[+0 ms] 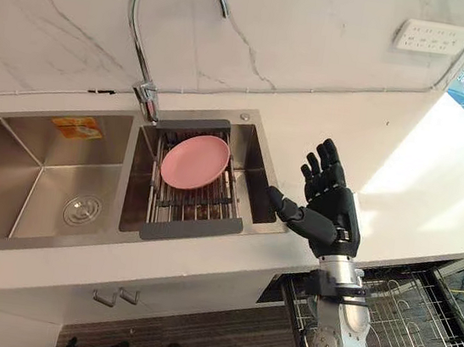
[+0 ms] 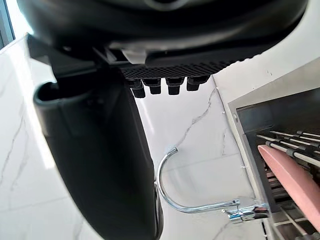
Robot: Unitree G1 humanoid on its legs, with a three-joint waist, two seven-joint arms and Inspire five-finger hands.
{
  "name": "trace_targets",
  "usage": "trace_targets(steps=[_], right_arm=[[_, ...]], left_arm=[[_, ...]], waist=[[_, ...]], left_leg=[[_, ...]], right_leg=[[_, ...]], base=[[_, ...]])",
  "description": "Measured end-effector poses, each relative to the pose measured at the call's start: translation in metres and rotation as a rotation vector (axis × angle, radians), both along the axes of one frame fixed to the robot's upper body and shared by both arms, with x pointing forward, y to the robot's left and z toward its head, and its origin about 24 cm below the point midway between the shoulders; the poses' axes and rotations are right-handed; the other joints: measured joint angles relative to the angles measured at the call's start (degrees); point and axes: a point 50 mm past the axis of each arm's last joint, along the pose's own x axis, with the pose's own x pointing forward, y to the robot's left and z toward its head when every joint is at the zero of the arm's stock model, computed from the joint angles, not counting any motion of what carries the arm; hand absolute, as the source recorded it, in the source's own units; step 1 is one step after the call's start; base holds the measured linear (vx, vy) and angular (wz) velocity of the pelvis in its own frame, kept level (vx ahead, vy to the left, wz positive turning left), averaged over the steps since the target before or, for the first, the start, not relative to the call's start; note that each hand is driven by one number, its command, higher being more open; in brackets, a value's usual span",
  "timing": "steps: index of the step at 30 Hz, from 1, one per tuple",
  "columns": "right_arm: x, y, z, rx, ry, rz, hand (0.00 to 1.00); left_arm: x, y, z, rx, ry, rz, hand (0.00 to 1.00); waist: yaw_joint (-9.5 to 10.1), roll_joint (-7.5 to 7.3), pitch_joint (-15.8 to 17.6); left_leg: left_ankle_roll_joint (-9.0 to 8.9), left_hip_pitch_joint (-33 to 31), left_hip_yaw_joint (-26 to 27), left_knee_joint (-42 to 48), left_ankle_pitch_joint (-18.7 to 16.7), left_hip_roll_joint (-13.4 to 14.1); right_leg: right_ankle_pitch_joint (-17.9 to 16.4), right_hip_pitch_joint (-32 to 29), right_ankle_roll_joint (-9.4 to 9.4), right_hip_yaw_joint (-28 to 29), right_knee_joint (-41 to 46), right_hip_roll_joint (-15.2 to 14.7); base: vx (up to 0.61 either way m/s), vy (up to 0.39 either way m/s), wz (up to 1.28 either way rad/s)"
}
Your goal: Walk over to the sink, pick up the cup, carry it to the dishwasher, place the cup inside the dishwasher, then close the dishwasher door
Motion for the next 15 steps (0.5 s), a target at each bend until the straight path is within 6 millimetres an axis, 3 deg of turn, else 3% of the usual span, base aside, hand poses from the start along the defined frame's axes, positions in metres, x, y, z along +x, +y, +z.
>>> trace_targets(steps=[2,3,4,5,6,7,8,10,15], right_arm=[[0.002,0.005,0.002,-0.062,0.003,0.006,1.0],[0.004,0.011,0.003,-0.12,0.0,0.028,1.0],[0.004,0.015,0.005,-0.171,-0.005,0.037,1.0],[0.004,0.022,0.013,-0.284,-0.04,0.04,1.0],[0.005,0.027,0.018,-0.324,-0.064,0.049,1.0],[0.007,0.034,0.024,-0.38,-0.098,0.062,1.0],[0.01,0.041,0.029,-0.476,-0.134,0.072,1.0],[0.015,0.047,0.036,-0.62,-0.183,0.071,1.0],[0.026,0.058,0.059,-0.91,-0.317,0.084,1.0]], left_arm=[[-0.002,0.003,0.0,0.006,0.008,-0.014,1.0],[-0.005,0.006,0.0,0.013,0.026,-0.023,1.0],[-0.007,0.007,0.0,0.014,0.035,-0.022,1.0],[-0.004,0.012,0.002,0.027,0.031,-0.026,1.0],[-0.003,0.015,0.002,0.033,0.029,-0.025,1.0],[-0.003,0.02,0.004,0.044,0.03,-0.022,1.0],[-0.005,0.02,0.003,0.037,0.049,-0.014,1.0],[-0.006,0.019,0.002,0.031,0.057,-0.011,1.0],[-0.004,0.018,0.001,0.022,0.066,-0.02,1.0]], waist=[[-0.03,-0.61,0.3],[-0.67,-1.08,0.7],[-1.37,-1.31,0.6],[-1.44,-1.86,0.3],[-1.24,-2.61,0.1],[-0.98,-4.27,-0.2],[-0.89,-4.42,-0.4],[-0.47,-3.26,-0.4],[0.42,-3.28,-0.5]], left_leg=[[0.86,1.2,-0.6,-0.1,-1.1,0.0],[1.36,2.1,-1.4,0.1,-1.6,-0.6],[1.32,2.1,-2.5,0.6,-1.9,-0.7],[1.15,1.5,-3.6,1.3,-2.1,-1.2],[0.95,1.4,-3.7,1.4,-2.1,-1.8],[0.34,1.3,-3.7,1.6,-1.8,-3.0],[-0.19,1.3,-4.3,2.6,-2.2,-2.7],[-0.74,1.6,-4.4,2.9,-2.6,-0.8],[-1.85,2.2,-4.6,2.2,-3.3,1.7]], right_leg=[[-0.2,-6.9,-0.4,1.5,15.3,-1.3],[-1.8,-10.2,-1.68,4.0,22.3,-2.1],[-3.7,-10.6,-1.51,4.8,21.3,-1.9],[-3.1,-10.2,-1.51,6.0,12.5,-1.4],[-1.4,-10.0,-1.72,6.6,8.0,-1.5],[3.1,-10.0,-1.53,7.6,2.9,-1.9],[2.5,-7.7,-0.37,7.4,-0.2,-2.0],[4.3,-5.0,-1.09,6.5,-5.1,0.0],[7.9,-0.3,-2.14,5.4,-13.6,2.8]], base=[[-0.01,0.039,0.12],[0.01,-0.003,0.31],[0.02,0.004,0.58],[0.03,0.003,0.52],[0.05,-0.013,0.34],[0.11,-0.081,0.14],[0.12,-0.093,0.11],[0.12,-0.097,0.02],[0.08,-0.072,-0.01]])
